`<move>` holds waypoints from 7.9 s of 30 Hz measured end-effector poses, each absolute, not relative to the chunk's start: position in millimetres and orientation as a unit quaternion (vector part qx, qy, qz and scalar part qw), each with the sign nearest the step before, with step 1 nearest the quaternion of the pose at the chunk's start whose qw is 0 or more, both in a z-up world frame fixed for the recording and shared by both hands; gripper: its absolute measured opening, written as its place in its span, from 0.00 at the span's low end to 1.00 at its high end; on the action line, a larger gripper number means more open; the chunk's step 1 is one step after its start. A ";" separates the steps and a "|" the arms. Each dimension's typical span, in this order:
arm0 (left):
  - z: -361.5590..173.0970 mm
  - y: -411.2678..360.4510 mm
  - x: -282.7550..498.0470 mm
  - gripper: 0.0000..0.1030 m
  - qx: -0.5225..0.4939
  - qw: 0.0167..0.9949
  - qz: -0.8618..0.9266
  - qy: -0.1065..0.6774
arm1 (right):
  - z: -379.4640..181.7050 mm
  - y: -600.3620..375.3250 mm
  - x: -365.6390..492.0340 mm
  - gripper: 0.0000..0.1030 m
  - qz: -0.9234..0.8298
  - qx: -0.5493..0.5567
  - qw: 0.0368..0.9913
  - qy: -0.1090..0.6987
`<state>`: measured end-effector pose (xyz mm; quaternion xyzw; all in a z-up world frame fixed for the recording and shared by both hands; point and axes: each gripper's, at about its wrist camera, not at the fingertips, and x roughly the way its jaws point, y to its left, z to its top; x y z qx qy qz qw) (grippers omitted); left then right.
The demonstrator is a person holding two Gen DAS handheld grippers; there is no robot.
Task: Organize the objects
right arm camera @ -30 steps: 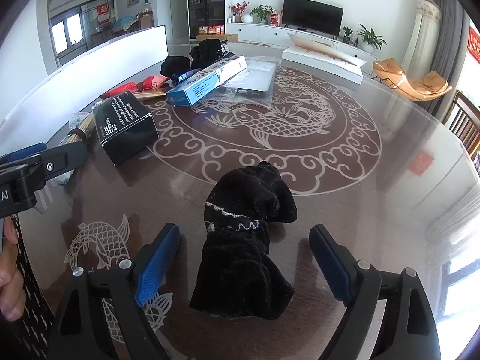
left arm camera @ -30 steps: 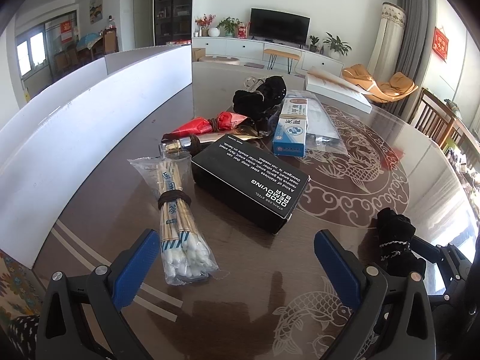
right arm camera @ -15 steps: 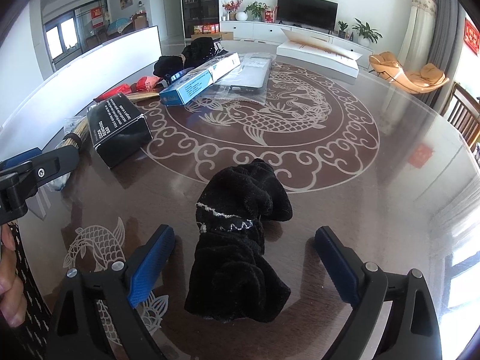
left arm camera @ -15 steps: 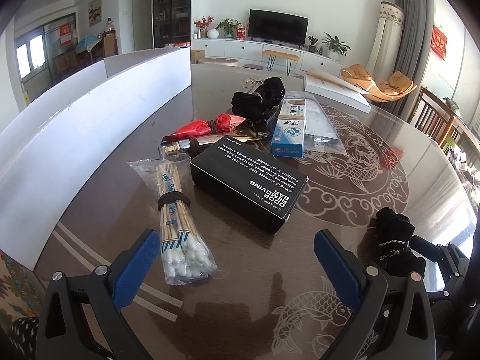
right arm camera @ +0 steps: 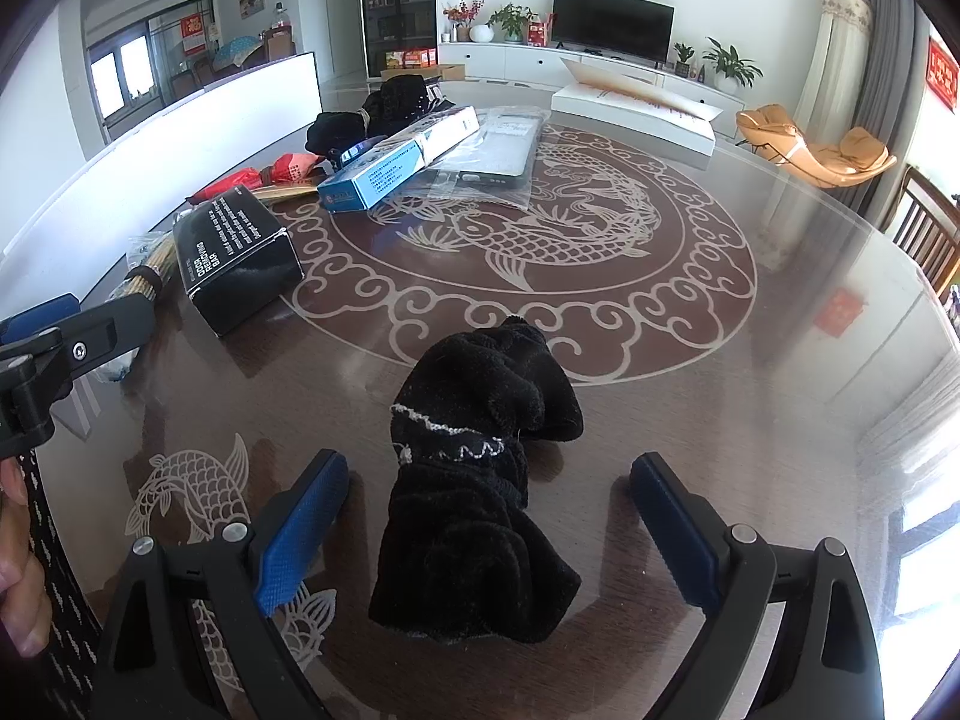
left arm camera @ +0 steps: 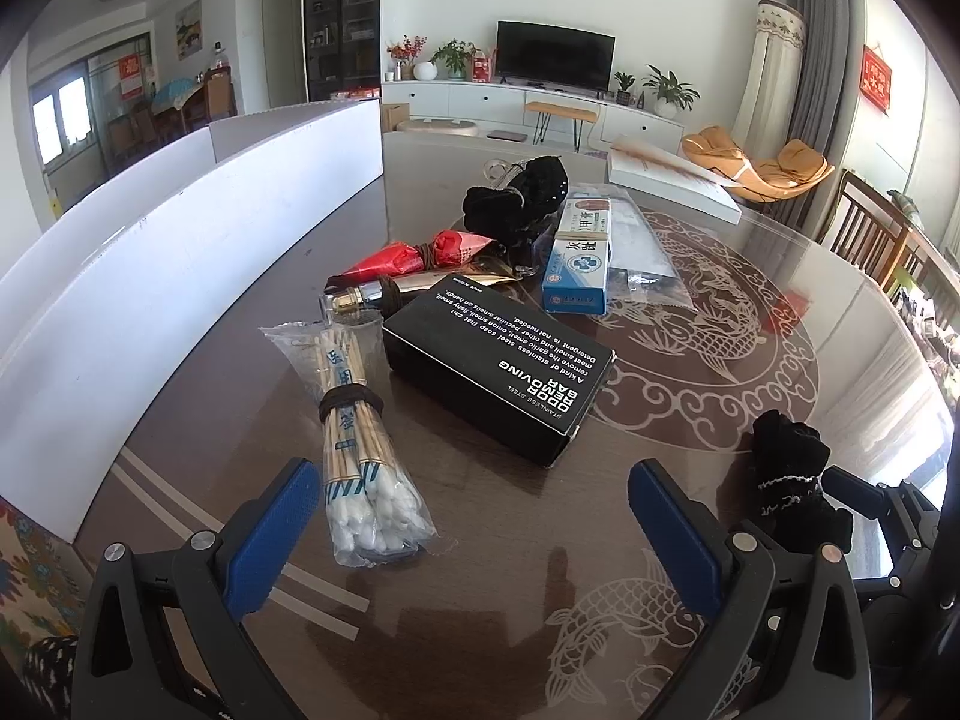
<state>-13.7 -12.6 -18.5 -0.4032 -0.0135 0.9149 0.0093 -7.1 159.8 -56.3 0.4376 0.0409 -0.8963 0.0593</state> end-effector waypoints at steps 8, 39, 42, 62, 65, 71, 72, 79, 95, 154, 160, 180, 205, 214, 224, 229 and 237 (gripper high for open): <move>-18.4 -13.5 -13.7 1.00 -0.403 0.010 0.915 -0.014 | -56.2 160.0 -6.8 0.93 -0.896 0.438 0.060 0.040; -50.9 -86.0 -94.5 1.00 -0.558 -0.023 0.830 -0.008 | -52.3 176.1 -4.6 0.93 -0.901 0.427 0.068 -0.019; -56.6 -93.1 -92.2 1.00 -0.560 -0.024 0.828 -0.015 | -53.4 170.9 -8.0 0.96 -0.897 0.437 0.069 -0.004; 29.0 -132.9 -41.7 0.27 -0.442 0.083 0.890 -0.073 | 30.7 132.9 -31.9 0.38 -0.853 0.488 0.157 0.096; 78.7 -174.0 -38.8 0.27 -0.399 0.068 0.909 -0.102 | 74.9 94.3 -46.2 0.38 -0.870 0.444 0.196 0.082; 106.1 -295.4 -57.4 0.27 -0.391 -0.045 0.911 -0.118 | 141.6 -40.8 -84.8 0.38 -0.871 0.375 0.313 0.053; 101.0 -315.7 -57.8 0.27 -0.401 -0.062 0.906 -0.123 | 146.2 -66.2 -91.1 0.38 -0.869 0.367 0.328 0.053; 54.1 -376.3 -74.9 0.33 -0.461 -0.130 0.870 -0.113 | 118.0 -215.5 -129.9 0.40 -0.845 0.371 0.381 0.054; 90.1 -209.9 8.4 0.86 -0.325 0.034 0.935 -0.140 | 62.8 -37.7 -94.3 1.00 -0.939 0.299 0.163 0.046; -51.9 -58.8 -45.3 0.99 -0.507 0.026 0.862 -0.018 | -58.8 169.7 -27.1 1.00 -0.890 0.456 0.004 0.011; -52.0 -58.8 -45.5 0.99 -0.507 0.025 0.861 -0.017 | -58.7 170.1 -27.2 1.00 -0.890 0.456 0.004 0.011; -53.9 -56.1 -46.3 1.00 -0.509 0.023 0.861 -0.008 | -58.8 170.0 -27.4 1.00 -0.890 0.456 0.004 0.011; -55.5 -50.3 -45.9 1.00 -0.513 0.016 0.858 0.013 | -58.7 170.2 -27.5 1.00 -0.890 0.456 0.004 0.011; -55.7 -50.3 -46.3 1.00 -0.513 0.017 0.858 0.012 | -58.8 169.9 -27.5 1.00 -0.890 0.456 0.004 0.011; -49.8 -70.9 -43.8 1.00 -0.501 0.009 0.864 -0.044 | -58.7 170.3 -27.7 1.00 -0.890 0.456 0.004 0.011; -44.8 -104.4 -36.7 1.00 -0.479 -0.009 0.867 -0.135 | -58.8 170.2 -27.9 1.00 -0.890 0.456 0.004 0.010; -37.5 -122.5 -27.4 1.00 -0.446 0.004 0.872 -0.199 | -15.0 123.5 -60.0 0.95 -0.884 0.432 0.171 0.054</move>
